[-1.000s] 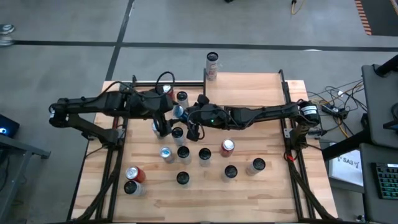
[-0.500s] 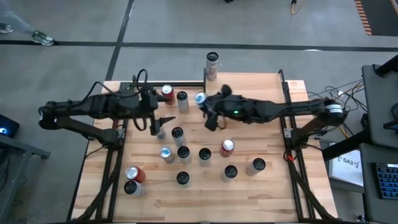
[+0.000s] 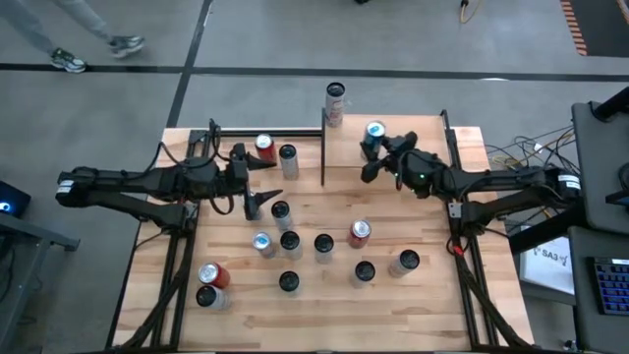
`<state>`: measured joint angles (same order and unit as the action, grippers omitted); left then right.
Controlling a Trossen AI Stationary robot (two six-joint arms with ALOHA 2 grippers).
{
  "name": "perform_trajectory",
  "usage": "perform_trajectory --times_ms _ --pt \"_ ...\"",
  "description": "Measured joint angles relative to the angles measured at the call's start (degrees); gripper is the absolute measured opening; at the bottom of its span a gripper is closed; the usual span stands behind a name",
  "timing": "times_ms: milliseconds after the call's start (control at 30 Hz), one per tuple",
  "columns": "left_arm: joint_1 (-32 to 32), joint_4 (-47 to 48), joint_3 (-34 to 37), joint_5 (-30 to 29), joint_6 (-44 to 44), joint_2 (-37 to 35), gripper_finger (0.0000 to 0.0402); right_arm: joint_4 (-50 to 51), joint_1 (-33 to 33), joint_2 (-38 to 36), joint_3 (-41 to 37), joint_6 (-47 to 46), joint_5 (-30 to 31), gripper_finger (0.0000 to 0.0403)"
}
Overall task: Place canned beverage on shelf
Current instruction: Put the top blue soda can on the shelf
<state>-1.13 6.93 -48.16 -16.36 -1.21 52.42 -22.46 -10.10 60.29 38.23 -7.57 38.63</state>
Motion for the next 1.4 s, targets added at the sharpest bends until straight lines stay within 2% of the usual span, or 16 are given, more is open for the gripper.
perform_trajectory --times_ms 133,333,467,1033,1400 --pt "0.01 -0.64 -0.02 0.00 0.00 0.21 0.0326 -1.47 -1.76 -1.04 -3.13 -2.00 3.45 0.0213" --pt "0.00 -0.61 -0.02 0.00 -0.63 0.16 0.0326 -1.79 -3.08 0.08 -4.67 -2.40 4.05 0.0213" --pt "-0.02 -0.61 -0.02 0.00 -1.14 0.16 0.0326 -1.89 -3.27 1.39 -4.76 -2.48 7.31 0.0213" --pt "-0.02 -0.47 -0.02 -0.02 -1.75 0.16 0.0326 -2.33 -3.33 7.02 -4.67 -4.77 11.15 0.0236" --pt "-0.02 -0.48 -0.02 -0.02 -1.73 0.16 0.0326 -1.90 -3.33 7.32 -4.67 -5.47 11.02 0.0309"
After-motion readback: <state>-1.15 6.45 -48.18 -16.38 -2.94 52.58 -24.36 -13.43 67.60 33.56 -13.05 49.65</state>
